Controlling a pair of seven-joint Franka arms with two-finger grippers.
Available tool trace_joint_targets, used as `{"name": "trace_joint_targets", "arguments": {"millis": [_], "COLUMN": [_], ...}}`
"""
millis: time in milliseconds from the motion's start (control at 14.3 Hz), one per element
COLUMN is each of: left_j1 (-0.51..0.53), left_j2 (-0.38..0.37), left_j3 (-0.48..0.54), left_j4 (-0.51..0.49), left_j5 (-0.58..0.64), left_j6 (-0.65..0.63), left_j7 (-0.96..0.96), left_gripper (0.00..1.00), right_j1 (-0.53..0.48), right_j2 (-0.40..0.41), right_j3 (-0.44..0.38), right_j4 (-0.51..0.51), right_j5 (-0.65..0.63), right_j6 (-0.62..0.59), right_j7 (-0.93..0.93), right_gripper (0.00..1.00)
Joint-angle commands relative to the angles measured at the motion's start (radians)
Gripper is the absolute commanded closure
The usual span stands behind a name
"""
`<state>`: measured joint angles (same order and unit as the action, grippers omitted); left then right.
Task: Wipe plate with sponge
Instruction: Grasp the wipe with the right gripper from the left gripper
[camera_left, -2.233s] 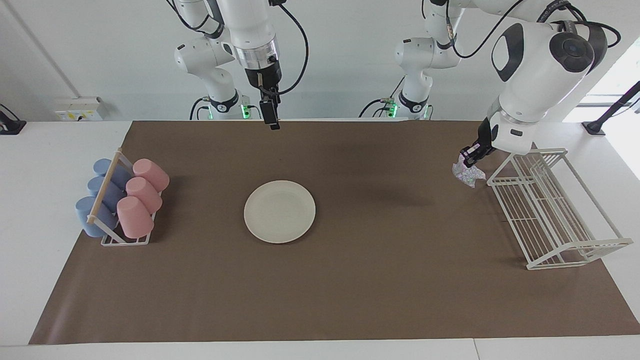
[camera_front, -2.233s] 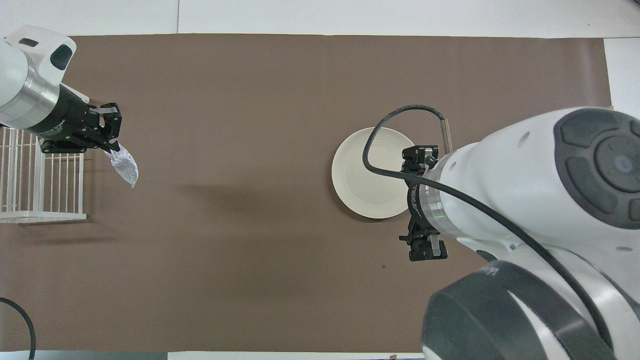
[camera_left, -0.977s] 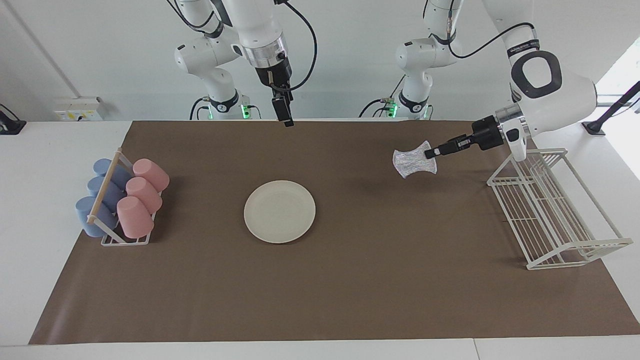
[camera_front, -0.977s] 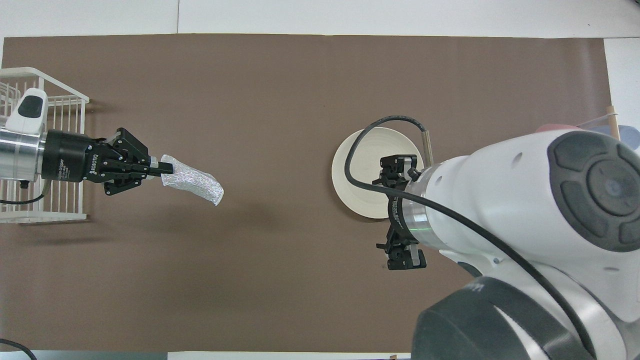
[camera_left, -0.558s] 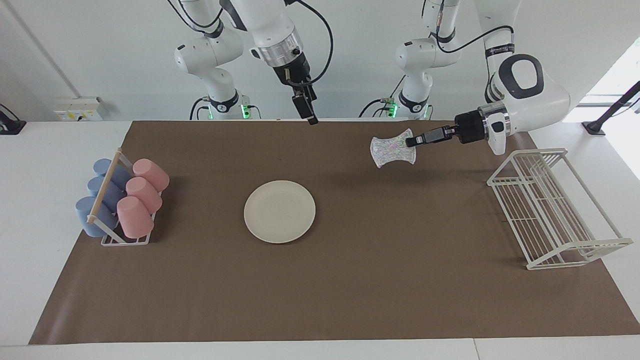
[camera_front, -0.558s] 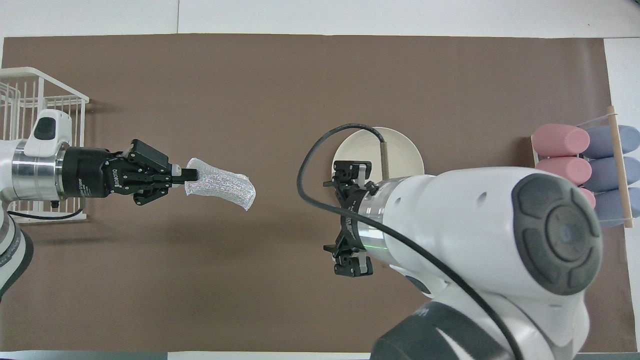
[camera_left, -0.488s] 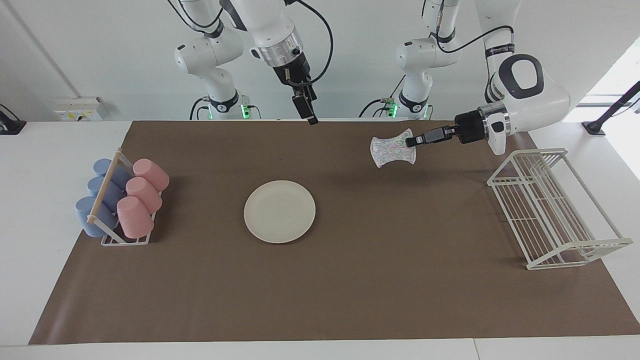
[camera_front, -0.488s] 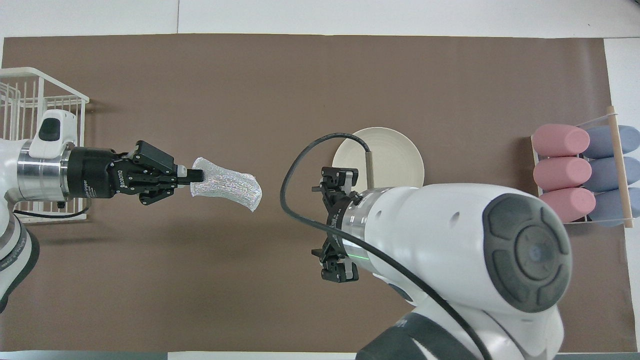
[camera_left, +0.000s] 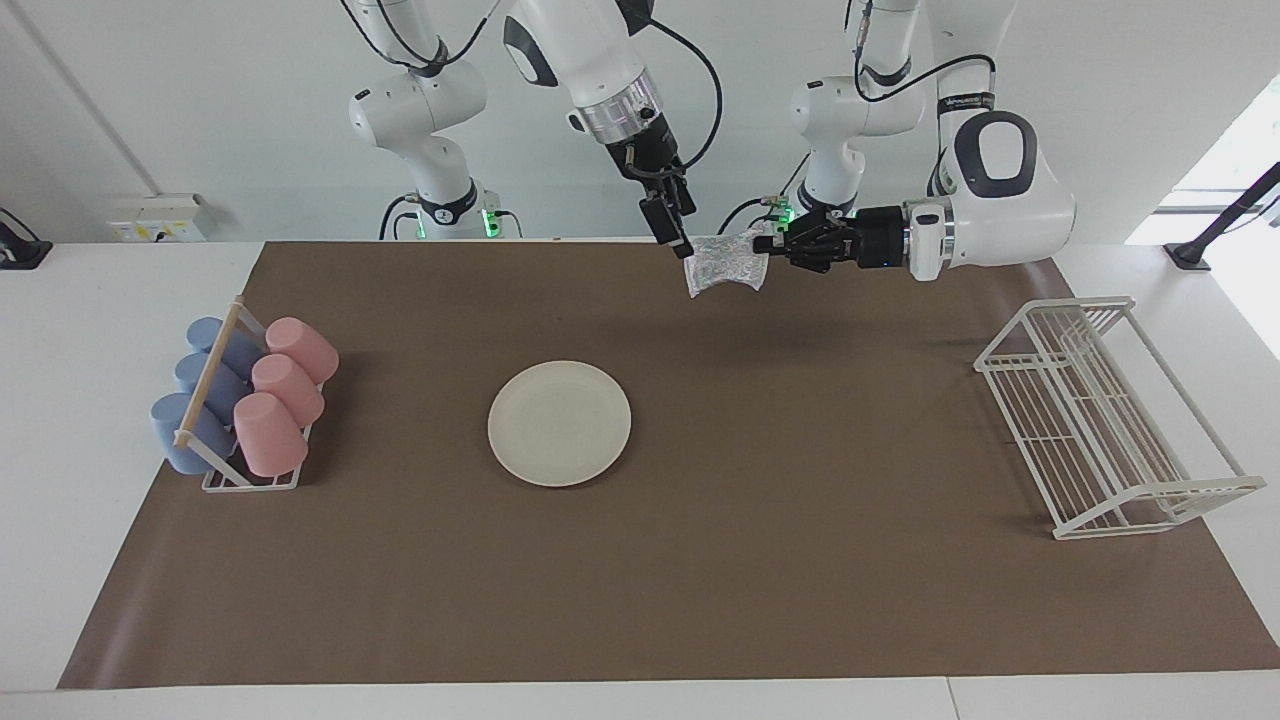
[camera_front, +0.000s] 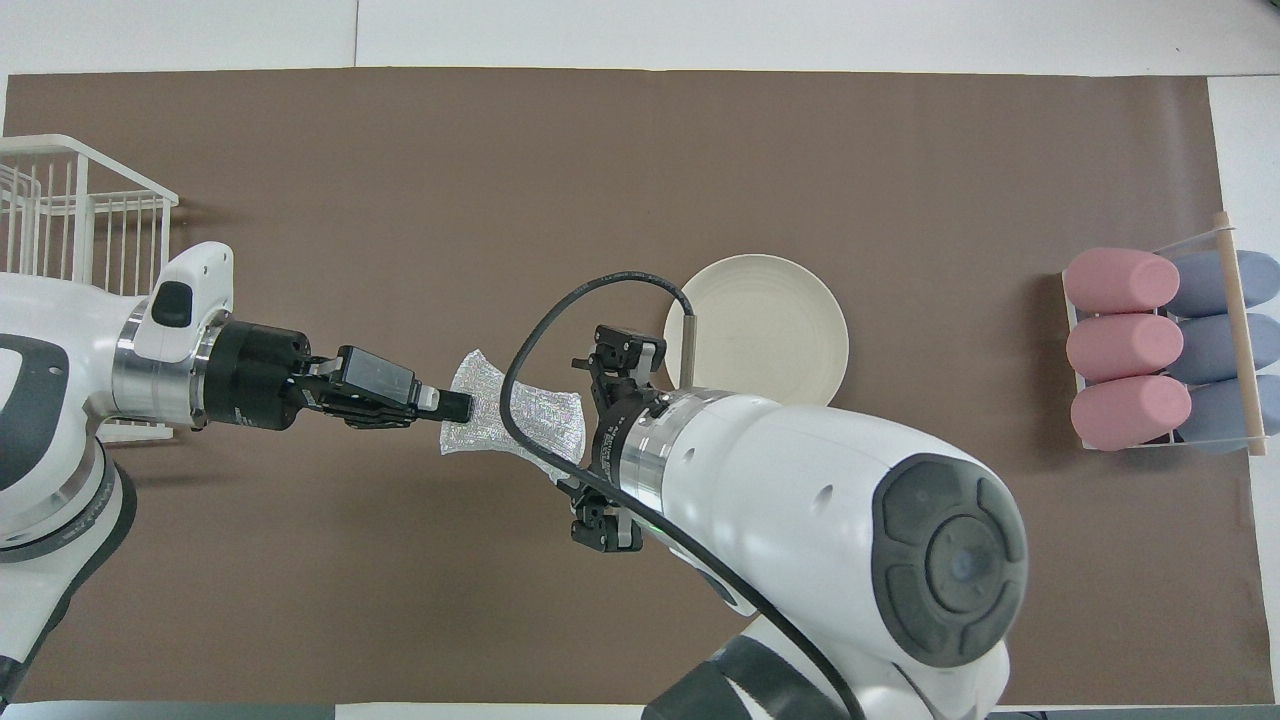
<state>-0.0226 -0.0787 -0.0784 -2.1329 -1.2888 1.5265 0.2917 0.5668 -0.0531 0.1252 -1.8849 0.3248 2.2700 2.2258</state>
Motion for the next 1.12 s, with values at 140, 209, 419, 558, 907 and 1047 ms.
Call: {"name": "trace_joint_targets", "arguments": {"millis": [140,209,419,558,907,1047], "left_j1": [-0.004,-0.002,0.022,0.024,0.032,0.027], "left_j2": [-0.016,-0.016,-0.016,-0.018,-0.018,-0.018], "left_j3": [0.012,0.014,0.016,0.016,0.017,0.016], "left_j4": [-0.027,-0.027,-0.027,-0.027,-0.027,-0.027], "left_j5": [-0.012,-0.012,-0.009,-0.007,0.002,0.022], "left_j6": [-0.042,-0.046,-0.077,-0.086,-0.101,-0.106], "left_j7": [0.083,0.084,0.093,0.093,0.092,0.092], "left_gripper": [1.0,1.0,1.0,1.0,1.0,1.0], "right_j1": [0.03,0.039,0.058,0.056,0.042,0.039], "right_j2": [0.033,0.033,0.032,0.032,0.032,0.033], "right_j3": [0.011,0.013,0.011,0.011,0.01,0.01], "right_j4": [-0.008,-0.008,-0.011,-0.011,-0.017,-0.017], "right_j5": [0.019,0.019,0.019,0.019,0.016,0.016], "right_j6": [0.046,0.042,0.037,0.04,0.042,0.042], "right_j7": [0.041,0.057,0.058,0.054,0.026,0.003], "right_gripper": [0.09,0.09,0.18,0.41,1.0,1.0]}}
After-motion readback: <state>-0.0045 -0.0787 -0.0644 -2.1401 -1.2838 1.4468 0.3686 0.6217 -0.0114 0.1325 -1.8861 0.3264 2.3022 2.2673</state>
